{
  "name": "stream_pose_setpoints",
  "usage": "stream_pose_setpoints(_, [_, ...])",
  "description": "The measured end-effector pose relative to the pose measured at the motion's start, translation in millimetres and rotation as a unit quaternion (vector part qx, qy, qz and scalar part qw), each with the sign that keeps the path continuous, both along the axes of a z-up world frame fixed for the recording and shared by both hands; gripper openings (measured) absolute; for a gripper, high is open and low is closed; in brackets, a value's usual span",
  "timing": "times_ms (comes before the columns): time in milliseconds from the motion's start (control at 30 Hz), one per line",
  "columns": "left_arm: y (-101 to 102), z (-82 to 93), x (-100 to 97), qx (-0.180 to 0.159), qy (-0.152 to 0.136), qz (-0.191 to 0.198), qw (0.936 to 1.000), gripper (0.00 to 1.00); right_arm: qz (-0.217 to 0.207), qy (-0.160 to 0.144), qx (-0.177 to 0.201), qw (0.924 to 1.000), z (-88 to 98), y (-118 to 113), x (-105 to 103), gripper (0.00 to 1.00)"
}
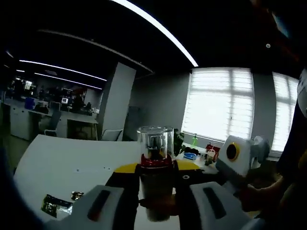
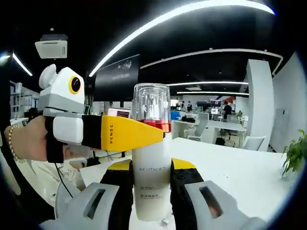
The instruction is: Arrange the skincare products in the storage area until every visible bottle or jar stands upright without overlapping.
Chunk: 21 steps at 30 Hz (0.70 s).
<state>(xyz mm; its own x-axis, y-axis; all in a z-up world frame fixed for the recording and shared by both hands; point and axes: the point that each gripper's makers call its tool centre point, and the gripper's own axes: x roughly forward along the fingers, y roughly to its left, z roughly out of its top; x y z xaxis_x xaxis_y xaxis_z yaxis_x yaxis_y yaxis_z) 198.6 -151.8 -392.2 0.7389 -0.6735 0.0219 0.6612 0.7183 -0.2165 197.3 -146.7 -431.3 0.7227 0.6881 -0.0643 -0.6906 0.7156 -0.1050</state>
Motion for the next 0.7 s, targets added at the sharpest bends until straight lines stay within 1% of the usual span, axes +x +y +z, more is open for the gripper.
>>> stream_pose_setpoints(67, [-0.1, -1.8, 1.7, -0.002, 0.006, 0.015, 0.9999, 0.24, -0.024, -0.014, -0.018, 0.9994, 0.4, -4.9, 2.3, 0.28])
stream_pose_setpoints(100, [0.7, -3.8, 3.1, -0.004, 0.010, 0.029, 0.9995, 0.24, -0.029, -0.017, -0.026, 0.9991, -0.2, -5.7, 2.3, 0.28])
stream_pose_setpoints(200, [-0.1, -8.9, 5.8, -0.002, 0.017, 0.050, 0.9986, 0.25, -0.038, -0.024, -0.036, 0.9984, -1.0, -7.2, 1.3, 0.28])
stream_pose_setpoints(233, [0.8, -12.3, 7.8, 0.003, 0.023, 0.062, 0.9978, 0.26, -0.041, -0.030, -0.043, 0.9978, -0.9, -6.5, -0.3, 0.28])
stream_pose_setpoints(300, [2.6, -17.9, 10.4, 0.003, 0.036, 0.068, 0.9970, 0.28, -0.040, -0.036, -0.051, 0.9972, -1.6, -6.8, -1.6, 0.28])
stream_pose_setpoints(333, [3.4, -20.4, 10.3, -0.018, 0.054, 0.066, 0.9962, 0.28, -0.039, -0.041, -0.055, 0.9969, -3.1, -7.1, -0.8, 0.28])
stream_pose_setpoints(367, [2.7, -20.4, 9.3, -0.035, 0.062, 0.057, 0.9959, 0.27, -0.040, -0.041, -0.056, 0.9968, -3.7, -8.1, 0.2, 0.28])
stream_pose_setpoints(400, [2.3, -21.4, 8.4, -0.044, 0.072, 0.050, 0.9952, 0.27, -0.040, -0.042, -0.058, 0.9966, -4.1, -8.6, -0.2, 0.28])
stream_pose_setpoints(467, [4.3, -23.4, 9.0, -0.038, 0.071, 0.043, 0.9958, 0.26, -0.037, -0.049, -0.071, 0.9956, -5.8, -9.1, -0.7, 0.28])
stream_pose_setpoints(500, [3.0, -23.0, 7.2, -0.044, 0.076, 0.032, 0.9956, 0.26, -0.038, -0.049, -0.069, 0.9957, -6.2, -9.7, -0.7, 0.28])
stream_pose_setpoints(533, [3.2, -22.9, 6.9, -0.045, 0.077, 0.028, 0.9956, 0.25, -0.037, -0.048, -0.066, 0.9960, -6.5, -10.2, -0.6, 0.28])
stream_pose_setpoints(633, [3.1, -23.9, 5.4, -0.052, 0.083, 0.009, 0.9952, 0.24, -0.025, -0.031, -0.038, 0.9985, -8.7, -9.4, -1.6, 0.29])
stream_pose_setpoints(667, [3.6, -25.6, 4.8, -0.050, 0.087, 0.002, 0.9950, 0.24, -0.007, -0.035, -0.045, 0.9983, -10.0, -6.2, -4.0, 0.30])
stream_pose_setpoints(700, [2.6, -26.5, 2.8, -0.050, 0.089, -0.009, 0.9947, 0.24, 0.004, -0.031, -0.043, 0.9986, -10.7, -5.3, -5.3, 0.30])
